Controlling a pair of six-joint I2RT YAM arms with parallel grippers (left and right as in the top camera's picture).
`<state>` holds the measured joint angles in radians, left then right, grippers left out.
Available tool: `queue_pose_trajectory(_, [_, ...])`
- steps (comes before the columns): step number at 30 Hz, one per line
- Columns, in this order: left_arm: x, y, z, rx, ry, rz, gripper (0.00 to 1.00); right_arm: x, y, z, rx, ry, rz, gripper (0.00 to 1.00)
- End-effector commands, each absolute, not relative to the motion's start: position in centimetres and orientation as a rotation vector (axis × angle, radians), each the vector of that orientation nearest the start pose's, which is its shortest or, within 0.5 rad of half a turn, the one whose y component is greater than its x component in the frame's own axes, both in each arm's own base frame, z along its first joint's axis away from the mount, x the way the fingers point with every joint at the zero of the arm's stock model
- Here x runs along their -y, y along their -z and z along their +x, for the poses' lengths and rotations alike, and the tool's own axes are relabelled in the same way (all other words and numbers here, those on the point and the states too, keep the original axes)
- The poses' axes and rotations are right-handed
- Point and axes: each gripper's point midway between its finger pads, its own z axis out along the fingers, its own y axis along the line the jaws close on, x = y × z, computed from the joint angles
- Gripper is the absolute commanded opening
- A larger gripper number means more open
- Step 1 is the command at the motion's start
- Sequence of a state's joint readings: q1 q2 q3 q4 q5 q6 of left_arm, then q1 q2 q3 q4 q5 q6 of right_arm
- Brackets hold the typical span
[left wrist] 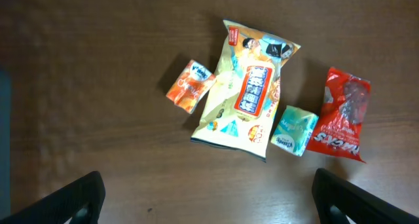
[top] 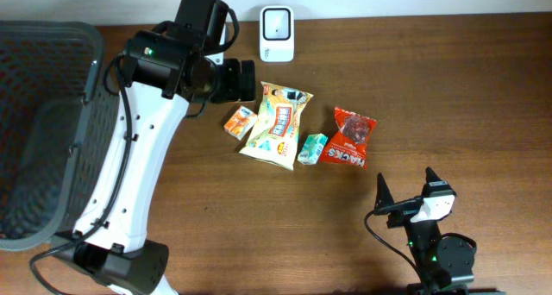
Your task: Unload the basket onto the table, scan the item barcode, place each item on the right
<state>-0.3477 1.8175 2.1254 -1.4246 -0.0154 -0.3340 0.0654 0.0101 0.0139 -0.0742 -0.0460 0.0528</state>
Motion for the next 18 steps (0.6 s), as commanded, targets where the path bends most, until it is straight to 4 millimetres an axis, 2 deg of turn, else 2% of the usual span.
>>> queue_pose_trajectory(1, [12.9,-28.1,39.1,-2.686,0.183,-0.034,0.99,-2.6,-16.0,24.5,-1.632,-0.15,-0.042,0.98])
queue_pose_trajectory(2, [12.8,-28.1,39.3,-2.683,0.183,-0.039,0.99,-4.8,-18.2,24.1,-1.552,-0.336,-0.059,0.98])
queue_pose_trajectory(4, [12.8,-27.6,39.5,-2.695,0.178,-0.039,0.99,-8.9,-19.2,22.4,-1.534,-0.669,-0.145,0.98])
queue_pose_trajectory(5, [12.9,-26.9,39.7,-2.712,0.171,-0.039,0.99,-10.0,-20.7,21.6,-1.476,-0.744,-0.195,0.98])
queue_pose_trajectory(8, [13.1,-24.9,40.2,-2.765,0.148,-0.038,0.99,-11.8,-24.5,19.2,-1.298,-0.807,-0.364,0.98])
queue_pose_trajectory(10, [12.6,-24.3,41.2,-2.763,0.143,-0.058,0.99,-10.3,-29.5,18.4,-1.13,-0.658,-0.357,0.98])
queue_pose_trajectory(11, [12.2,-24.5,41.8,-2.741,0.15,-0.077,0.99,-10.0,-30.6,18.4,-1.137,-0.607,-0.356,0.98])
queue_pose_trajectory(13, [11.4,-24.9,43.1,-2.701,0.204,-0.12,0.99,-9.1,-31.3,19.6,-1.339,-0.472,-0.361,0.98])
queue_pose_trajectory(14, [10.6,-25.0,43.6,-2.686,0.185,-0.143,0.99,-8.7,-30.7,20.5,-1.475,-0.415,-0.368,0.98])
queue_pose_trajectory(15, [9.5,-25.1,44.2,-2.666,0.149,-0.173,0.99,-7.9,-29.4,21.8,-1.695,-0.381,-0.333,0.98])
queue_pose_trajectory(17, [8.4,-24.9,45.0,-2.653,0.147,-0.207,0.99,-8.7,-29.3,22.7,-1.938,-0.466,-0.337,0.98])
queue_pose_trajectory(18, [8.1,-24.3,45.2,-2.665,0.139,-0.219,0.99,-10.8,-30.9,23.0,-2.004,-0.629,-0.409,0.98])
